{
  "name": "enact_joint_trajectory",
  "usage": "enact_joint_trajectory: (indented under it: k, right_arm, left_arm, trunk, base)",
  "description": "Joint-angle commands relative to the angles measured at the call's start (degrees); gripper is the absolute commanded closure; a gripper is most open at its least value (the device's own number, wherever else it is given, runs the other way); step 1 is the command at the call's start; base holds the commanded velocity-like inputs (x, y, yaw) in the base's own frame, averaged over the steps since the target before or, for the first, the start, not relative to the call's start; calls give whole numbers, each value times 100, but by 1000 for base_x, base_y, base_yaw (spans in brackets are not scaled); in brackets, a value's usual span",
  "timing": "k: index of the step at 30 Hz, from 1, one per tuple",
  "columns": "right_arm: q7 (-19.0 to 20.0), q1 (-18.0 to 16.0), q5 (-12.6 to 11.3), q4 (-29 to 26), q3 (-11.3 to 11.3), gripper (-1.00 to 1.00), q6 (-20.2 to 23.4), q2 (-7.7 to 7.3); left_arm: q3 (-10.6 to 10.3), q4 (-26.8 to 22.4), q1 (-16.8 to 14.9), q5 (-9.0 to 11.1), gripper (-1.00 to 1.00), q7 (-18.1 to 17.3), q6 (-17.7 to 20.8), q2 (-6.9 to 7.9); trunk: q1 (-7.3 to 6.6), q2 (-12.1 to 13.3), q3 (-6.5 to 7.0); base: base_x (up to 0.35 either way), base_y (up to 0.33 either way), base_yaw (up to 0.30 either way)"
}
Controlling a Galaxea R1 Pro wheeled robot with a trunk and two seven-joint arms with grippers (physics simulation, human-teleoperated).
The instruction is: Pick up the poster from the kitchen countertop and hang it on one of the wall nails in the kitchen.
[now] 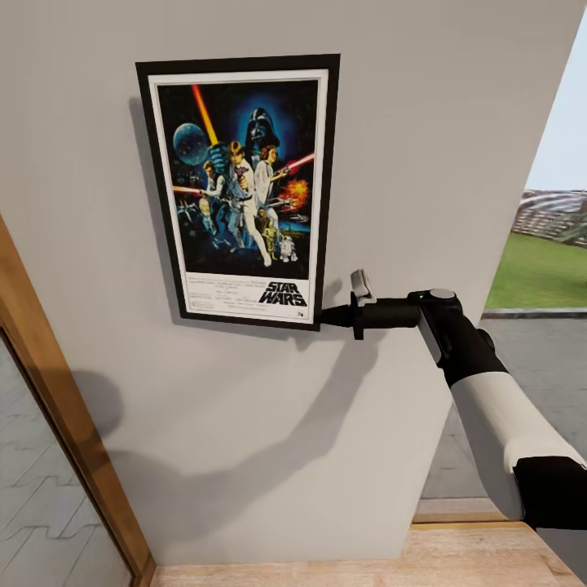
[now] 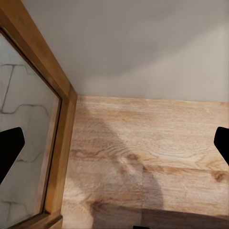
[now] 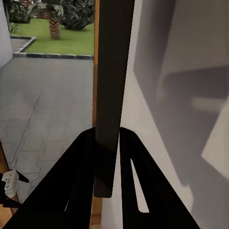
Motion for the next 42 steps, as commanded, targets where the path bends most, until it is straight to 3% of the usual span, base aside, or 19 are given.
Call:
enact_joint_trajectory:
  k: [1, 42]
  right_arm:
    - [16, -3, -10, -1, 10, 100, 78, -5]
    - [6, -3, -2, 10, 10, 100, 86, -6]
  left_arm:
    - [17, -11, 3, -12, -100, -38, 26, -3]
    - [86, -12, 3, -12, -100, -38, 26, -3]
  trunk:
    - [3, -6, -4]
    - [3, -6, -4]
  base:
    - [0, 0, 0]
    - [25, 0, 0]
